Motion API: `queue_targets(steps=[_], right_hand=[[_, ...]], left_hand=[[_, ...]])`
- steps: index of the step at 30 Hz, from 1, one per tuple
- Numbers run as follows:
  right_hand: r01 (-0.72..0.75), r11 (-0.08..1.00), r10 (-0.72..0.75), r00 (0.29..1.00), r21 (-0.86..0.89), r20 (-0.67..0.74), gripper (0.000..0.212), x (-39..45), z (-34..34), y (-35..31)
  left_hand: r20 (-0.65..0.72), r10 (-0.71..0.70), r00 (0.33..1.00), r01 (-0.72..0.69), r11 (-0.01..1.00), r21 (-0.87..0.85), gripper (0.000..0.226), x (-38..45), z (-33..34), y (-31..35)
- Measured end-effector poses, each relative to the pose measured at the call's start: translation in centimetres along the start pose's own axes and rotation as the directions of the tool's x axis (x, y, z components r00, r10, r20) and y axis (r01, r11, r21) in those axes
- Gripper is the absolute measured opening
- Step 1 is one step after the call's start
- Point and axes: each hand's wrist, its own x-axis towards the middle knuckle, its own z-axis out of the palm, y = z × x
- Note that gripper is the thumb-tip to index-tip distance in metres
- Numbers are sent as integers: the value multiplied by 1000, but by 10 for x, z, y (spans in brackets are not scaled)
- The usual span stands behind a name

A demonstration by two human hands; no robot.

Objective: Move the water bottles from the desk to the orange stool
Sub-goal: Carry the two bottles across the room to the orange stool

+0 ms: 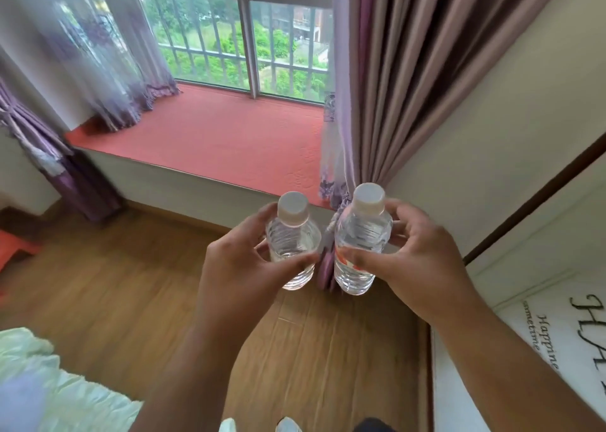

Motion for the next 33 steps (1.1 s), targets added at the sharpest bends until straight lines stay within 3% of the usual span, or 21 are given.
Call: queue_targets(steps=[7, 13, 18, 24, 27, 33], right_hand=[[90, 993, -100, 982, 70, 160, 68, 68, 57, -24], [198, 971, -233, 916, 137, 326, 68, 139, 123, -47], [248, 936, -342, 806, 249, 483, 64, 201, 170, -75], [297, 876, -477, 648, 379, 594, 65, 259, 216, -103], [294, 862, -503, 594, 412, 628, 69, 276, 233, -105], [307, 860, -510, 499, 407, 700, 77, 293, 262, -106]], left_hand=[[-167, -91, 982, 102, 993, 64, 68, 28, -46, -26], [-414, -134, 901, 228, 955, 188, 66, 51, -84, -41], [-626, -157, 764, 388, 887, 251, 76, 73, -106, -51], [-812, -194, 551, 556, 810, 184, 84, 93, -114, -50], [-864, -235, 445, 589, 803, 85, 82, 95, -107, -51], [-888, -313, 337, 664, 748, -12, 76, 97, -106, -60]])
